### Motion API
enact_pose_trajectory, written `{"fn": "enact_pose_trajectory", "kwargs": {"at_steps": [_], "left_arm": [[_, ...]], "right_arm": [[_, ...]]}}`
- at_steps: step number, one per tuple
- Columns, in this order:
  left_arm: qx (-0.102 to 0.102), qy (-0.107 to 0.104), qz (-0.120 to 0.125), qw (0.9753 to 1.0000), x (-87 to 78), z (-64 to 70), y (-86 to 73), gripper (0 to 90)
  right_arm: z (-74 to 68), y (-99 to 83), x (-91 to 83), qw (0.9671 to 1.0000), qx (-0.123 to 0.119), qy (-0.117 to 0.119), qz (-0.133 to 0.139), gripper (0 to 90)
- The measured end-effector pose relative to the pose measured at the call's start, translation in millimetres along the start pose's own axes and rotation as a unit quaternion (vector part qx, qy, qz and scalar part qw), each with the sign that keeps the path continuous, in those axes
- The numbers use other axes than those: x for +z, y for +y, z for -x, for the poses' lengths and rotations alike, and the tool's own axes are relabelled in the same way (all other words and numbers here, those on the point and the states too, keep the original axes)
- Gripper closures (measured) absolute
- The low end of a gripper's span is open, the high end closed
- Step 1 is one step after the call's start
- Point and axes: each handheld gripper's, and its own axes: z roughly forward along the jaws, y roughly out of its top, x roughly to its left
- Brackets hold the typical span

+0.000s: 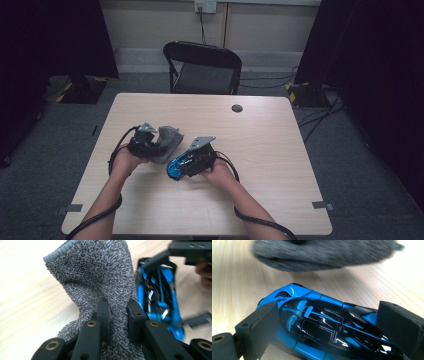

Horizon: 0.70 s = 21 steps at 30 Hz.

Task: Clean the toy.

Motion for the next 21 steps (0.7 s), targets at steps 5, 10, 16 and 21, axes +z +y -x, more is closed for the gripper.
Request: {"fn": "enact_pose_trajectory", "kwargs": {"at_steps": [5,10,16,21], "left_arm": [[-0.004,0.002,0.005,1.0000,21.6,-3.3,17.4,75.1],[0.007,0.002,0.000,1.0000,44.1,-0.8,31.3,73.9],[0.017,0.001,-0.017,0.9997,70.1,7.7,39.1,73.4],[0.009,-0.005,-0.012,0.9999,81.4,13.1,40.1,69.2]], "right_arm": [[0.6,-0.5,0.1,1.0000,-0.001,0.001,0.003,4.9],[1.0,-1.0,0.1,1.0000,-0.001,0.003,0.005,4.9],[1.0,-1.2,0.2,1.0000,-0.001,0.002,0.006,4.9],[0.8,-1.9,0.0,1.0000,0.000,0.002,0.008,4.9]]}}
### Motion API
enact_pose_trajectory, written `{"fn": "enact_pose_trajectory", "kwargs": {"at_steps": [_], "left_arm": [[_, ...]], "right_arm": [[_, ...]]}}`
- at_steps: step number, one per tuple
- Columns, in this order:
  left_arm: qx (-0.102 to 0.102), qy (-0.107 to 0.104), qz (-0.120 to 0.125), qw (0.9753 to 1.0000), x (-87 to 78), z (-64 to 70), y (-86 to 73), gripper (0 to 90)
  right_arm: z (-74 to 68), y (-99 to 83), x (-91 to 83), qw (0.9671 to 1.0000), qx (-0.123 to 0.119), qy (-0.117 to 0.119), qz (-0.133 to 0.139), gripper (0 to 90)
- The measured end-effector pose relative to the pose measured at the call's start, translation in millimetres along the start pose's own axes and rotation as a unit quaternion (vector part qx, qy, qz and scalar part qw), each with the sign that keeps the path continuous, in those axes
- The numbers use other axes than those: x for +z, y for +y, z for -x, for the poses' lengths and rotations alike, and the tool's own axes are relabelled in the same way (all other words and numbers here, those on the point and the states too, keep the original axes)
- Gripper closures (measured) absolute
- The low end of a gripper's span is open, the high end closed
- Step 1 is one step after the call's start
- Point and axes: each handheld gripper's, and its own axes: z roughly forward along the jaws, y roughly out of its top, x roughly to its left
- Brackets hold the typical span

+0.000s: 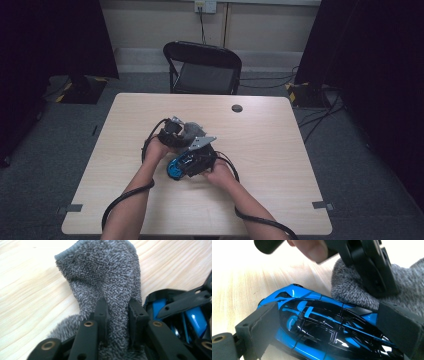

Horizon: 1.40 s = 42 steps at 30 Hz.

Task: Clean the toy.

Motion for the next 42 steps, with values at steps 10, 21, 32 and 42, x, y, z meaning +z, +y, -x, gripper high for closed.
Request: {"fn": "enact_pose_trajectory", "kwargs": {"at_steps": [10,21,32,42], "left_arm": [[-0.039,0.021,0.026,0.9987,2.3,-0.7,-11.1,58.0],[-0.022,0.013,0.009,0.9996,5.9,4.8,-10.3,75.7],[-0.016,0.017,0.000,0.9997,2.5,7.5,-10.9,76.6],[-0.019,0.009,-0.006,0.9998,-6.3,5.0,-17.9,76.9]], "right_arm": [[-0.3,0.3,0.2,1.0000,0.000,0.000,-0.001,4.9],[-0.2,0.9,0.3,1.0000,0.000,-0.001,-0.003,4.9],[-0.3,1.2,0.3,1.0000,0.000,0.000,-0.004,4.9],[-0.7,1.8,0.3,1.0000,0.000,0.001,-0.007,4.9]]}}
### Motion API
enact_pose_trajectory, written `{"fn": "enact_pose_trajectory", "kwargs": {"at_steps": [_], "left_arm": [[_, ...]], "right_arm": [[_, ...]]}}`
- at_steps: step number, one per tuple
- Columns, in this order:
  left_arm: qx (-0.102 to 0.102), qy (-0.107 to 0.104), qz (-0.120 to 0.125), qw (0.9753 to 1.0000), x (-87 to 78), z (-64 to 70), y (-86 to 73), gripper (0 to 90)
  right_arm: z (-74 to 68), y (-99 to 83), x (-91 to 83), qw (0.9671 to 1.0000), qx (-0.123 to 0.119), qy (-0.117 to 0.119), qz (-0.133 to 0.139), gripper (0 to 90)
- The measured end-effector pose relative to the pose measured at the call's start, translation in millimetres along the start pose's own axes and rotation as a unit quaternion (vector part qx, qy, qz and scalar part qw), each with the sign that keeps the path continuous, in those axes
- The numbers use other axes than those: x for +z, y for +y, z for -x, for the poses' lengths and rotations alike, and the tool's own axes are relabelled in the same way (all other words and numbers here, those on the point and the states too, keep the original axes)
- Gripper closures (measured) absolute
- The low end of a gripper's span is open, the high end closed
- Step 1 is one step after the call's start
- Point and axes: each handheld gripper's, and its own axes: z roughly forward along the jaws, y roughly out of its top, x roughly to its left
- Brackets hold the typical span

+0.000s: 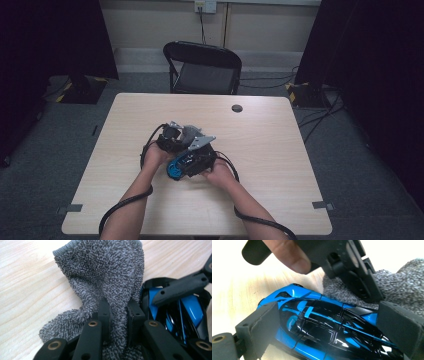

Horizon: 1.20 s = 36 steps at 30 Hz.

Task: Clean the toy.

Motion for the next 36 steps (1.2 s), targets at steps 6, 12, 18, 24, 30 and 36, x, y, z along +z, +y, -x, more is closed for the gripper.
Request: {"fn": "enact_pose_trajectory", "kwargs": {"at_steps": [6,12,18,24,30,36], "left_arm": [[-0.001,-0.002,-0.001,1.0000,-5.3,-2.0,-5.9,76.8],[0.003,-0.006,-0.009,0.9999,-11.7,-4.1,-11.0,76.9],[0.013,-0.002,-0.019,0.9997,-19.0,-4.8,-16.6,76.8],[0.013,-0.002,-0.021,0.9997,-27.0,-5.9,-24.6,76.9],[0.013,-0.003,-0.024,0.9996,-34.2,-8.3,-31.6,76.9],[0.010,-0.004,-0.024,0.9997,-41.3,-10.4,-39.4,76.9]], "right_arm": [[0.0,0.2,0.1,1.0000,0.000,-0.001,0.000,4.9],[-0.1,0.4,0.0,1.0000,-0.001,-0.001,-0.001,4.9],[-0.6,0.9,0.2,1.0000,0.001,-0.001,-0.003,4.9],[-1.6,1.1,0.7,1.0000,-0.002,0.001,-0.002,4.9],[-3.8,2.5,1.8,1.0000,-0.004,0.002,-0.005,5.0],[-4.0,2.6,1.8,1.0000,-0.004,0.003,-0.005,5.0]]}}
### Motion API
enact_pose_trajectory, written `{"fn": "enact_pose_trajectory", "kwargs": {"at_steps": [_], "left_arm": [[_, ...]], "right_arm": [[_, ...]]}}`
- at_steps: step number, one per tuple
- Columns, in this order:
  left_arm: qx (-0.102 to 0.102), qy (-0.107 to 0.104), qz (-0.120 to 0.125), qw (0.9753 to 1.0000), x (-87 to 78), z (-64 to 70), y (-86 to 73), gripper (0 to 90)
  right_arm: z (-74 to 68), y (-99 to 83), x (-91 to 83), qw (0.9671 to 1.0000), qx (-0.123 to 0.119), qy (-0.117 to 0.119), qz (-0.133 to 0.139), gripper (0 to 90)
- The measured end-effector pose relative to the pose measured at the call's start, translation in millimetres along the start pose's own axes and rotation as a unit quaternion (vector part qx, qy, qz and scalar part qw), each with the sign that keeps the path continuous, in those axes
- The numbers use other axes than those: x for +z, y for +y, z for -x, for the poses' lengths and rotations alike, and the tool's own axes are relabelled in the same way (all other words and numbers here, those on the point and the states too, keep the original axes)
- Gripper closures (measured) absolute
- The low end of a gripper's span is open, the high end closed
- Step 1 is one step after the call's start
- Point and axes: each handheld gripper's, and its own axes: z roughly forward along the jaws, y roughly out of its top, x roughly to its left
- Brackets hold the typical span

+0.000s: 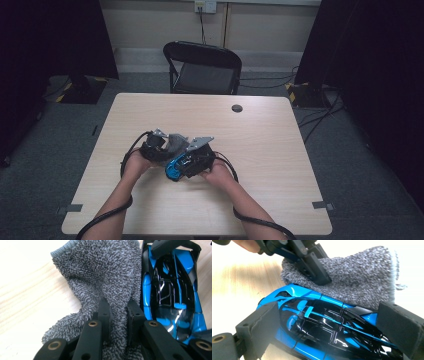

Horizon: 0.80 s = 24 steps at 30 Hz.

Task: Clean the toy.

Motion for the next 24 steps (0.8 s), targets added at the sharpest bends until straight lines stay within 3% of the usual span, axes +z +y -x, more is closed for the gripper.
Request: {"fn": "enact_pose_trajectory", "kwargs": {"at_steps": [5,18,24], "left_arm": [[-0.004,0.002,0.001,1.0000,-5.7,-0.7,-7.1,76.9],[-0.038,-0.001,0.013,0.9992,-26.2,1.1,-36.2,76.5],[-0.037,0.000,0.007,0.9993,-35.1,7.8,-46.0,76.3]], "right_arm": [[-0.4,0.5,0.1,1.0000,0.000,0.000,-0.002,5.0],[-0.8,0.7,0.1,1.0000,0.000,-0.001,-0.002,5.0],[-0.8,1.1,0.2,1.0000,0.000,-0.002,-0.004,5.0]]}}
